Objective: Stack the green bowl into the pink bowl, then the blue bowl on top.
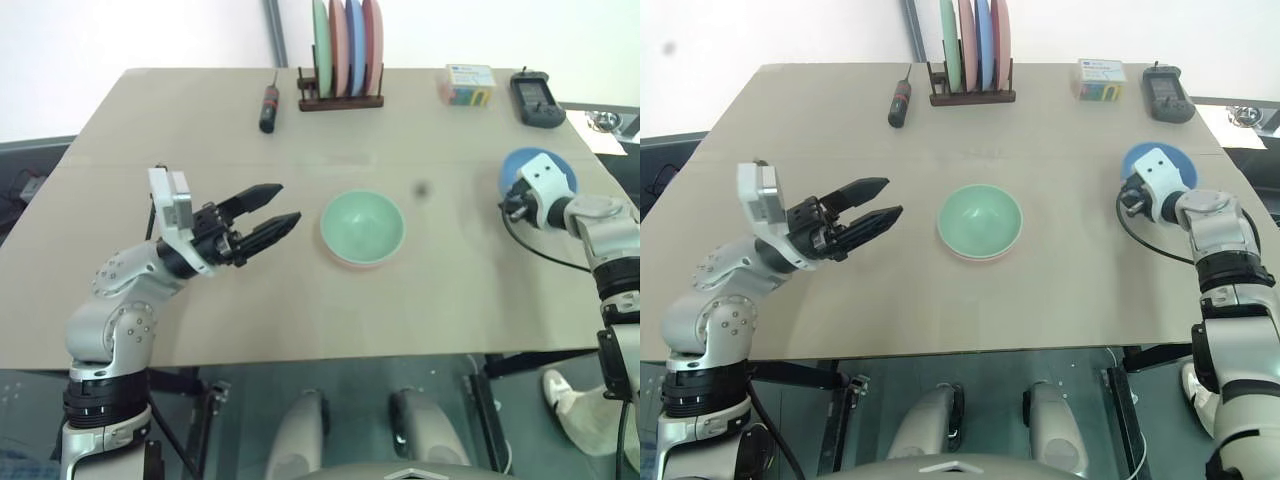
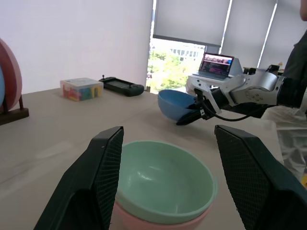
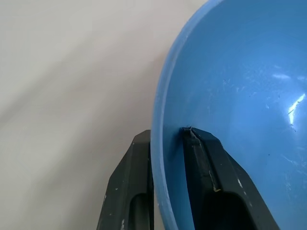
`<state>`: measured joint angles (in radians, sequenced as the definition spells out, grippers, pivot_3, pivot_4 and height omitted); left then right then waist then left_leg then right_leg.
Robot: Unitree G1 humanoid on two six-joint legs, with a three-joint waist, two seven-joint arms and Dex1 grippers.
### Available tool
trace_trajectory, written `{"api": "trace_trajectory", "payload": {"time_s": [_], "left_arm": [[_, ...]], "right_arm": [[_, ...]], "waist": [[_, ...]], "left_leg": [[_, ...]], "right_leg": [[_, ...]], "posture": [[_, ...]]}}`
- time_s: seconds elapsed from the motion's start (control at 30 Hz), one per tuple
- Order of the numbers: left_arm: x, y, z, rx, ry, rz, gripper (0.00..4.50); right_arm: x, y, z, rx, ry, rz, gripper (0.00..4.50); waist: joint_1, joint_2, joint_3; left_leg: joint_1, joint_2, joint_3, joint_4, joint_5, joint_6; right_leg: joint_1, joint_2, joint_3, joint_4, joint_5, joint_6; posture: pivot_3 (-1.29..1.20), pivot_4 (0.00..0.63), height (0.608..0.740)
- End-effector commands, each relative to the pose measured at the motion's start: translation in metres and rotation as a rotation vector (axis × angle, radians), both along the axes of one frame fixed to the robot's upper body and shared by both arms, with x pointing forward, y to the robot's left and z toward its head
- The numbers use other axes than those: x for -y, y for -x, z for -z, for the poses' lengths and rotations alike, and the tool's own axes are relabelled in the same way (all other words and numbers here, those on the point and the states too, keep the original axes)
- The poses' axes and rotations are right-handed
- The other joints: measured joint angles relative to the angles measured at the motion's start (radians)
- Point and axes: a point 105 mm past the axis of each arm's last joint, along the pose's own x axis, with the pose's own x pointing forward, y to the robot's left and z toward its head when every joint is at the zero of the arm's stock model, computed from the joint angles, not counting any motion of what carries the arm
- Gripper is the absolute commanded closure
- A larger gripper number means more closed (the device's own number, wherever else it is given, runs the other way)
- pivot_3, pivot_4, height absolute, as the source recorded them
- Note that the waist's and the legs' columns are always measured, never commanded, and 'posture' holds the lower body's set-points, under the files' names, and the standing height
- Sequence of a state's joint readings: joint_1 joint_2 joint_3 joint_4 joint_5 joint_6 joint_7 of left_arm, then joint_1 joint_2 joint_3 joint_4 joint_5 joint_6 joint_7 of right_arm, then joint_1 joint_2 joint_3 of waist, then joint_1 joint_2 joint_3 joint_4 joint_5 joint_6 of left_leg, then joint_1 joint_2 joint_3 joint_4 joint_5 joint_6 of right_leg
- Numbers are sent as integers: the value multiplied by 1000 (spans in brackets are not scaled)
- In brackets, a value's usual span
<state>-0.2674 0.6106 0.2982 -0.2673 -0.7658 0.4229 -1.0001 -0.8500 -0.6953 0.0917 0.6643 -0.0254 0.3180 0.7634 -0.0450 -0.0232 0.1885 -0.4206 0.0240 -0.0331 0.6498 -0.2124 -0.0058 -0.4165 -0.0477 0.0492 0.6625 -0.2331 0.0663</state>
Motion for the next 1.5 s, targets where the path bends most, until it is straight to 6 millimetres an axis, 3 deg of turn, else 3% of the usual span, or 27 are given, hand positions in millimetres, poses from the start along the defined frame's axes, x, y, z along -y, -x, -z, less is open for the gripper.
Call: {"api": "trace_trajectory", "payload": {"time_s": [0.03, 0.2, 0.37, 0.57, 0.63, 0.7, 0.87, 1.1, 1.27, 1.37, 1.5], "left_arm": [[-9, 9, -11, 62, -40, -1, 1262], [-17, 11, -5, 40, -83, 0, 1262], [-23, 10, 1, 17, -112, -9, 1262], [-25, 10, -2, 27, -121, -19, 1262], [-26, 11, -1, 28, -121, -20, 1262], [-26, 12, 1, 26, -123, -22, 1262], [-26, 12, 2, 10, -113, -34, 1262], [-32, 16, 5, -16, -112, -77, 1262], [-43, 21, 7, -51, -85, -142, 1262], [-53, 23, 15, -41, -133, -240, 1262], [-68, 28, 26, -83, -154, -327, 1262]], "right_arm": [[-51, 13, -60, 140, -3, -220, 4026], [-134, 61, -93, 165, -26, -572, 4026], [-195, 100, -95, 149, -12, -822, 4026], [-228, 121, -77, 127, 20, -957, 4026], [-232, 123, -76, 129, 17, -979, 3042], [-234, 122, -75, 133, 14, -985, 2443], [-222, 111, -82, 138, -39, -907, 761], [-174, 107, -91, 74, -158, -765, 761], [-129, 112, -99, 35, -343, -658, 761], [-96, 116, -90, 25, -433, -602, 761], [-57, 122, -62, -17, -467, -518, 761]], "waist": [[-1, 1, 0], [4, 2, 1], [8, 2, 1], [9, 2, 1], [9, 2, 1], [7, 2, 1], [6, 2, 1], [10, 1, 1], [9, 1, 1], [10, 1, 0], [10, 1, 0]], "left_leg": [[1, 0, 0, -1, 0, 0], [2, 1, 0, -2, 0, 0], [2, 1, 0, -1, 0, 0], [2, 1, -1, -1, 0, 0], [2, 1, -1, -1, 0, 0], [2, 1, -1, -1, 0, 0], [2, 1, -1, -1, 0, 0], [2, 1, -1, -1, 0, 0], [2, 1, 0, -2, 0, 0], [2, 1, 0, -2, 0, 0], [2, 1, 1, -2, 0, 0]], "right_leg": [[0, 0, 1, 0, 0, 0], [1, 1, 0, 0, 0, 0], [2, 0, -1, -1, 0, 0], [2, 0, -1, -1, 0, 0], [2, 0, -1, -1, 0, 0], [2, 0, -2, -1, 0, 0], [2, 0, -1, -1, 0, 0], [2, 0, -1, -1, 0, 0], [2, 0, -1, -1, -1, -1], [2, 0, -1, -2, -1, -1], [3, 0, 0, -3, -1, -1]], "posture": [[0, 150, 740], [0, 150, 740], [0, 150, 740], [0, 150, 740], [0, 150, 740], [0, 150, 740], [0, 150, 740], [0, 150, 740], [0, 150, 740], [0, 150, 740], [0, 150, 740]]}}
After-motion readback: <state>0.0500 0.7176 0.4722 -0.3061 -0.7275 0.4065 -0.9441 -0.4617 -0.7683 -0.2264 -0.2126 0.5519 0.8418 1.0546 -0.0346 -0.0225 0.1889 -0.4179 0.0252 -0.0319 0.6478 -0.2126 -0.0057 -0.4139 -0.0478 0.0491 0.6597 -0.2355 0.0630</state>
